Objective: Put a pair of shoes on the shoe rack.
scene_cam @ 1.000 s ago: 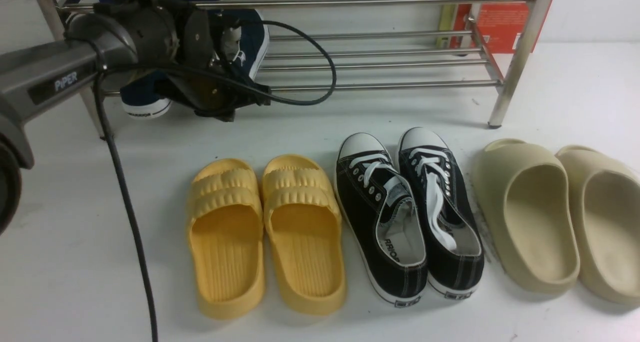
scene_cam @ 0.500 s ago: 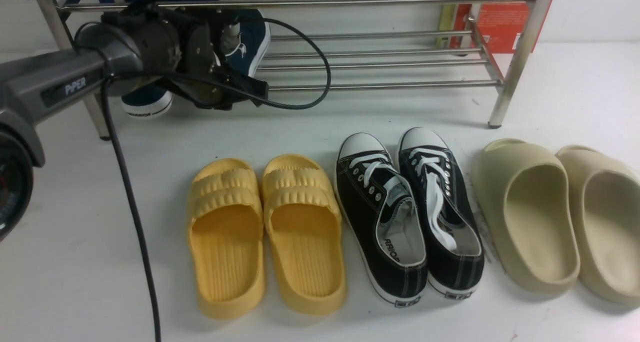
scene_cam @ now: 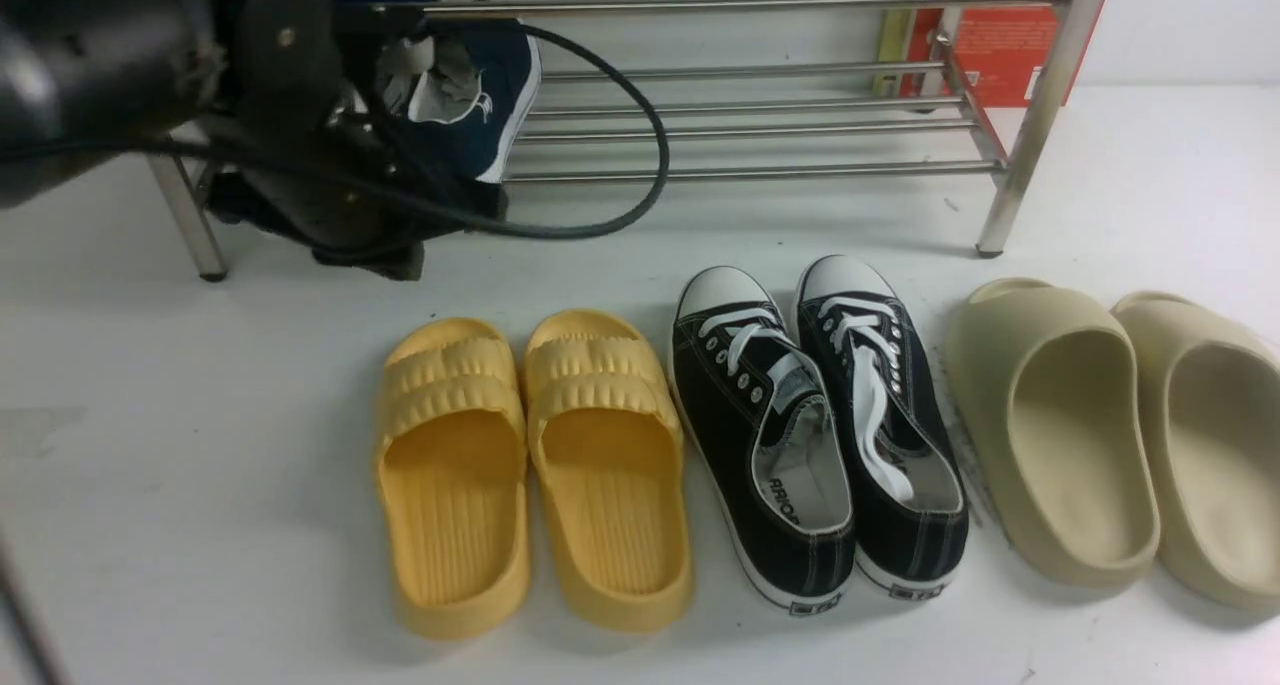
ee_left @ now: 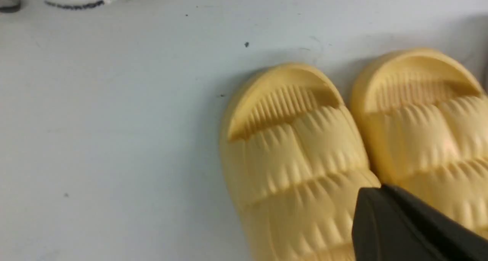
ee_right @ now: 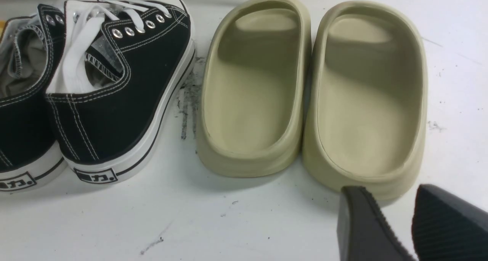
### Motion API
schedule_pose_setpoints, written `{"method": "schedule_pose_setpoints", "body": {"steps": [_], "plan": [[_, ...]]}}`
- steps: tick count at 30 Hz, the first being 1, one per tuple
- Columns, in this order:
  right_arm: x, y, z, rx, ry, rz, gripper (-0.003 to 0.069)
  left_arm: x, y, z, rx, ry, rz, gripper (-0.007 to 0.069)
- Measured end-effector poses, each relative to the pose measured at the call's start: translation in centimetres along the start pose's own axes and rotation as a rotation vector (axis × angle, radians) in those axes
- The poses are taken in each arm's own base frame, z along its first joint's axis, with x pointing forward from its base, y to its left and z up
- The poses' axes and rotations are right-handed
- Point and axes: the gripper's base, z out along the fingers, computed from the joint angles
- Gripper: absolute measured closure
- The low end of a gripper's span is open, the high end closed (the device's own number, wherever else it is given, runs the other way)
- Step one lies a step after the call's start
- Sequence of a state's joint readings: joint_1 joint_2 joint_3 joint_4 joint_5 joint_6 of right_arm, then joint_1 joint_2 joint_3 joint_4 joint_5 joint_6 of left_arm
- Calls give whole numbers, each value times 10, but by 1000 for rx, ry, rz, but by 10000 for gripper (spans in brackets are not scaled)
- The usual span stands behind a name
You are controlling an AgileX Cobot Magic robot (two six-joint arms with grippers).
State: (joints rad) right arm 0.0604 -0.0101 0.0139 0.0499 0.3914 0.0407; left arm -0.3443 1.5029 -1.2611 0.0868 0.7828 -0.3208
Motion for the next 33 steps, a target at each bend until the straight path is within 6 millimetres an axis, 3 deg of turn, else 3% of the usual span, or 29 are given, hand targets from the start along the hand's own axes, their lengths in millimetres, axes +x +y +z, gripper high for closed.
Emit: {"method": "schedule_pose_setpoints", "body": {"steps": [1,2,4,6,7,14,23,33], "plan": [[0,0,0,0,0,0,420,12,0,-16,25,-41,-7,638],[0,0,0,0,0,0,420,14,0,-19,36,-56,-10,638],[0,0,0,0,0,0,420,52,5,-55,114,-166,-35,638],[0,0,0,0,0,0,420,65,8,-64,142,-204,-49,638],[0,0,0,0,0,0,420,90,15,-77,180,-269,-71,638],[0,0,0,0,0,0,420,161,36,-93,255,-453,-100,638],[0,0,0,0,0,0,420,206,51,-104,302,-591,-107,638],[0,0,0,0,0,0,420,210,54,-106,274,-632,-51,638]]}}
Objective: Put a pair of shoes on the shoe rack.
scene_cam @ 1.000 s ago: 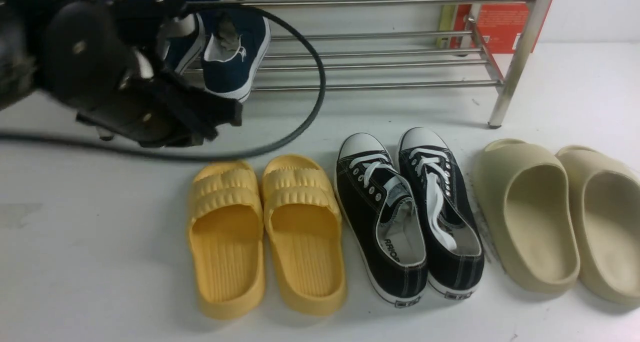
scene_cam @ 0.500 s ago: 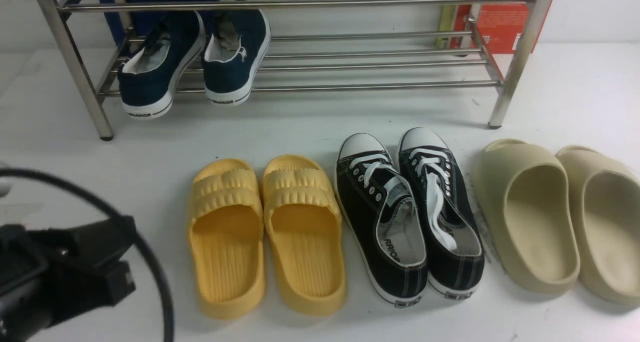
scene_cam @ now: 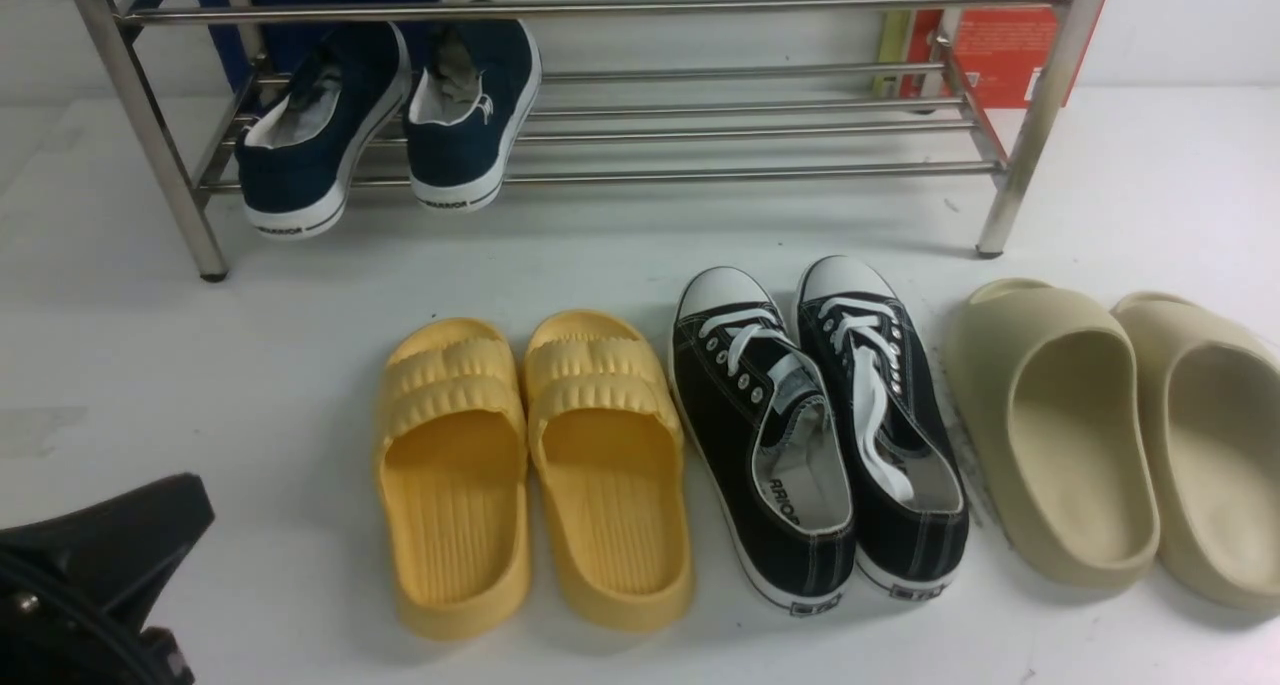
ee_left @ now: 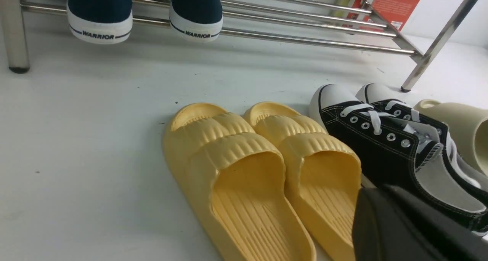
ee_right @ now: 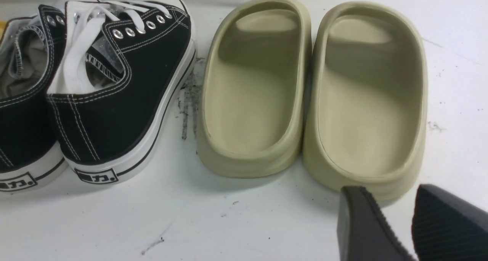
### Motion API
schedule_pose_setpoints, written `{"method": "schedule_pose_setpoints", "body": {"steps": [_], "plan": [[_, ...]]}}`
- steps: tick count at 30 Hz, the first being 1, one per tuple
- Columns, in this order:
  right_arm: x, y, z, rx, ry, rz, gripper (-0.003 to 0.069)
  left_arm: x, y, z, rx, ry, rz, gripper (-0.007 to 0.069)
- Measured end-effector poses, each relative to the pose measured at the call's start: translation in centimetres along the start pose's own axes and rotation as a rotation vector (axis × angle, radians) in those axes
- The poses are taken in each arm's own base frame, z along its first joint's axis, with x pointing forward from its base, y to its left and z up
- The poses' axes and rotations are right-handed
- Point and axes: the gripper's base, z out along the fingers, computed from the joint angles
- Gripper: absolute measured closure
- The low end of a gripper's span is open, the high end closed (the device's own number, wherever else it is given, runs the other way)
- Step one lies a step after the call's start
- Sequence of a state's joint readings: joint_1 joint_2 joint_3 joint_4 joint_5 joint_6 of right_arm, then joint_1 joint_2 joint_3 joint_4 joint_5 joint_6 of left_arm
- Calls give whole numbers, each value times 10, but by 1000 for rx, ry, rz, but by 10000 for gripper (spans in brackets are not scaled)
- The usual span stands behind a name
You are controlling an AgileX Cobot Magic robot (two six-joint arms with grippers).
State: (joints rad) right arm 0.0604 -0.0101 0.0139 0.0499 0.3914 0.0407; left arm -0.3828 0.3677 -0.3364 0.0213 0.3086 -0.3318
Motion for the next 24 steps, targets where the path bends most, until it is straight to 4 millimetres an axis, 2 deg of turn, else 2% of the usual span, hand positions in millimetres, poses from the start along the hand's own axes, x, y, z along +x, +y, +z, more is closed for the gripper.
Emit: {"method": "schedule_pose_setpoints", "body": {"steps": [4,6,10,11,13,14,20,24], "plan": [[0,0,0,0,0,0,420,7,4,-1,-19,-17,21,638],[0,0,0,0,0,0,420,15,12,-7,-70,-81,-1,638],[0,0,0,0,0,0,420,33,27,-15,-196,-183,-38,638],[0,0,0,0,0,0,420,44,34,-19,-269,-229,-50,638],[0,0,0,0,0,0,420,50,37,-20,-306,-247,-60,638],[0,0,0,0,0,0,420,59,42,-21,-357,-261,-75,638],[0,0,0,0,0,0,420,91,53,-14,-421,-153,-130,638],[0,0,0,0,0,0,420,97,54,-13,-424,-100,-165,638]]}}
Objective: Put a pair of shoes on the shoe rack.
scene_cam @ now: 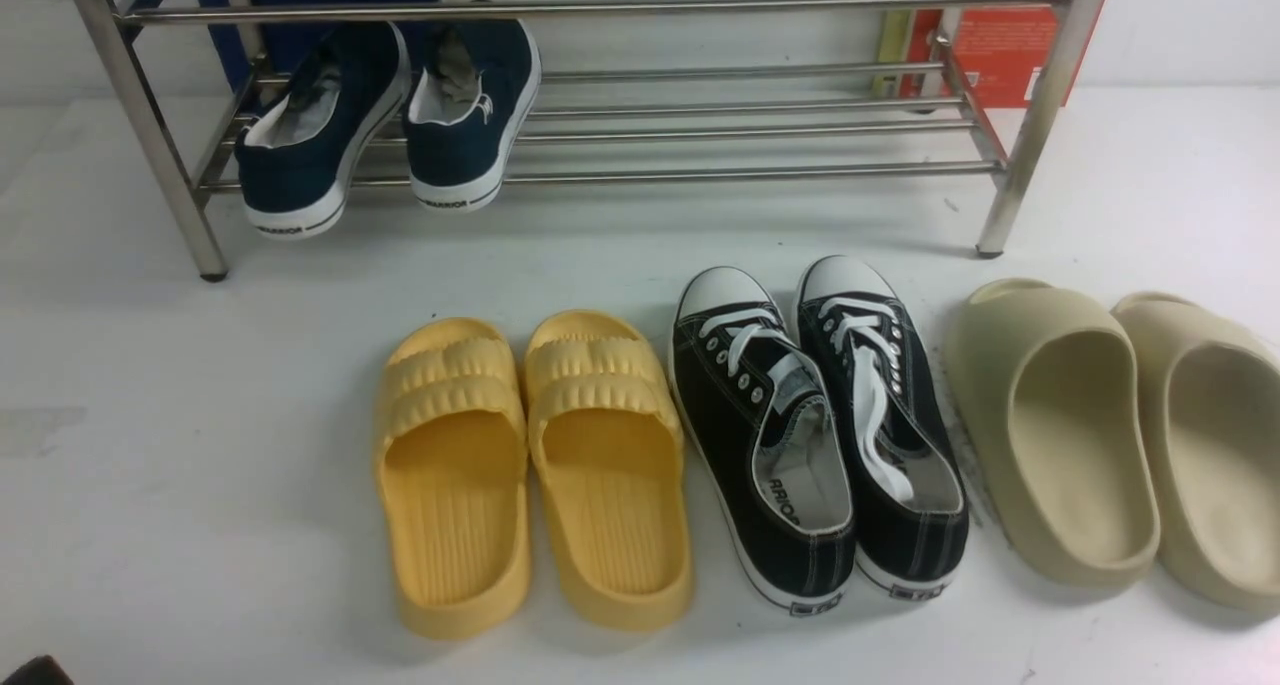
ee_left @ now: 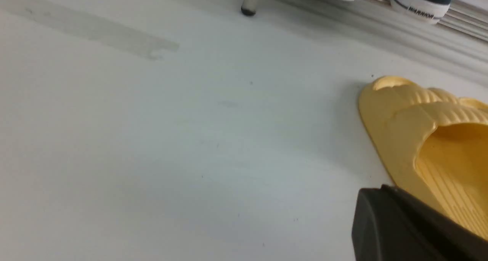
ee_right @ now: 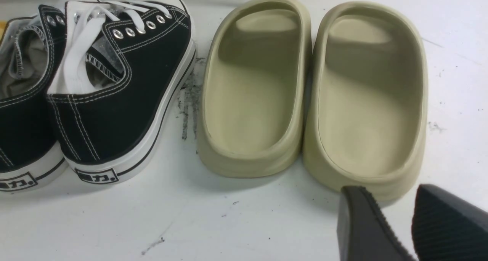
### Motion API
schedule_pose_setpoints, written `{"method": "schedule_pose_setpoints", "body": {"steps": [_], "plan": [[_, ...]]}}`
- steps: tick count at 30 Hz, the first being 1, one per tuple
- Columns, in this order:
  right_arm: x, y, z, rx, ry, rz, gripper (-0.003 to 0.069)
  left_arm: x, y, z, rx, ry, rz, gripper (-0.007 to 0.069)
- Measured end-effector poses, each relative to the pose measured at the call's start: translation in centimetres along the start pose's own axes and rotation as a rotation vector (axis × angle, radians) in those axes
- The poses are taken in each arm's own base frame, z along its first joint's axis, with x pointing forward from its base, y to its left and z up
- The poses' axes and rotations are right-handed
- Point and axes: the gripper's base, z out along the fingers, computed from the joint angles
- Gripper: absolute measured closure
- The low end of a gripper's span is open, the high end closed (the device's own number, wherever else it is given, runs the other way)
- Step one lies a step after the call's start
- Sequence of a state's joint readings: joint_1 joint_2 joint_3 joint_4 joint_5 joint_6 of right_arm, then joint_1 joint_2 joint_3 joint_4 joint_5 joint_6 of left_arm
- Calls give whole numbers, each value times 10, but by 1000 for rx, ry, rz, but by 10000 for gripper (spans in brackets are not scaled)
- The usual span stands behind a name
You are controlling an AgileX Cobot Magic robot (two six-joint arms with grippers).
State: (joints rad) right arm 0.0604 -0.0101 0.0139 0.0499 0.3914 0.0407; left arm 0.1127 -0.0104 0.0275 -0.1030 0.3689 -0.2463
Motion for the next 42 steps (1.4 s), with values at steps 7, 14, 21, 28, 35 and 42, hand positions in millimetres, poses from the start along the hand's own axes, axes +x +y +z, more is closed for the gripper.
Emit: {"method": "schedule_pose_setpoints", "body": {"steps": [7,14,21,28,35,42], "plan": [[0,0,0,0,0,0,420,3,1,0,-4,29,-8,638],[0,0,0,0,0,0,419,3,1,0,-5,32,-11,638],[0,0,0,0,0,0,419,3,1,0,-5,32,-12,638],[0,0,0,0,0,0,419,3,1,0,-4,32,-15,638],[0,0,0,0,0,0,419,3,1,0,-4,32,-15,638],[0,0,0,0,0,0,419,4,1,0,-4,33,-15,638]]}}
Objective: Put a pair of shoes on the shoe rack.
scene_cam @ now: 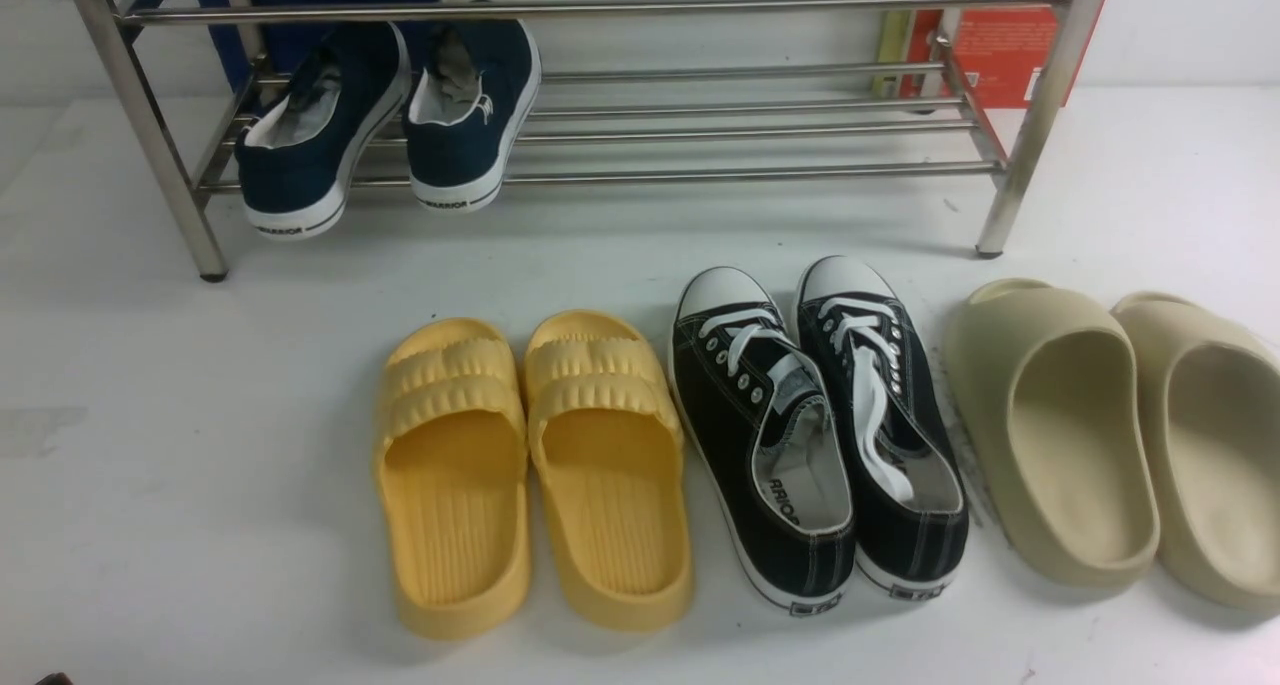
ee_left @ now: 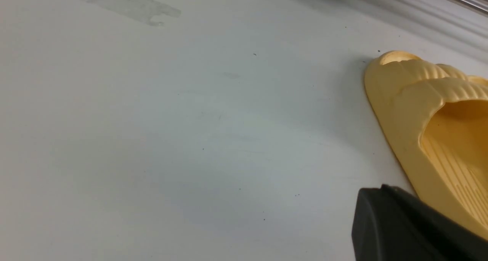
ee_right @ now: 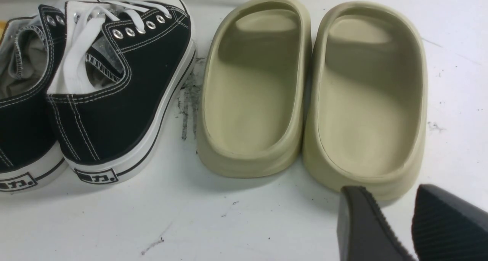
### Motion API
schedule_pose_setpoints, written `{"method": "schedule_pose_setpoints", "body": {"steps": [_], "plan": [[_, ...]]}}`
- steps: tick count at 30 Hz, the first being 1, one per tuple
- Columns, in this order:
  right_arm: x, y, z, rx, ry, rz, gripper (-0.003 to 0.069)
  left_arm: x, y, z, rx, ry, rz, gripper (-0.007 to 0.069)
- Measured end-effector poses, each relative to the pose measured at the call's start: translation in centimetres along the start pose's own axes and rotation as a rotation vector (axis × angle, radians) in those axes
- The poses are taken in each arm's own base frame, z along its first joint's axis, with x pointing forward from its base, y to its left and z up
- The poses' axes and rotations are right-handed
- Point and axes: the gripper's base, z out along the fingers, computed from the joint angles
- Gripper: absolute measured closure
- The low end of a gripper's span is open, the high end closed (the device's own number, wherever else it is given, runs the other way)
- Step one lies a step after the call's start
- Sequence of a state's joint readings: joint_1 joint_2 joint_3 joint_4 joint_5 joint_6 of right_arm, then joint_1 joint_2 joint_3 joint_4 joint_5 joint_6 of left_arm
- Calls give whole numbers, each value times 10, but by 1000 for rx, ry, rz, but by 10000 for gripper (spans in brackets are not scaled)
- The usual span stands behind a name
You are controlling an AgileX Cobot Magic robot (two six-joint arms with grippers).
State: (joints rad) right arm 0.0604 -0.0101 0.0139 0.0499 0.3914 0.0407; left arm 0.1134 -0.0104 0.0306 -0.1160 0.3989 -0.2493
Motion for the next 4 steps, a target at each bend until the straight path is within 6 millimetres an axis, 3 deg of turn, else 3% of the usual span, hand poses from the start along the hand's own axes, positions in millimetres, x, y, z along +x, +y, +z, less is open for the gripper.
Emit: {"method": "schedule_pose_setpoints", "body": {"steps": [4], "plan": [[0,0,0,0,0,0,419,0,0,0,0,0,0,638]]}}
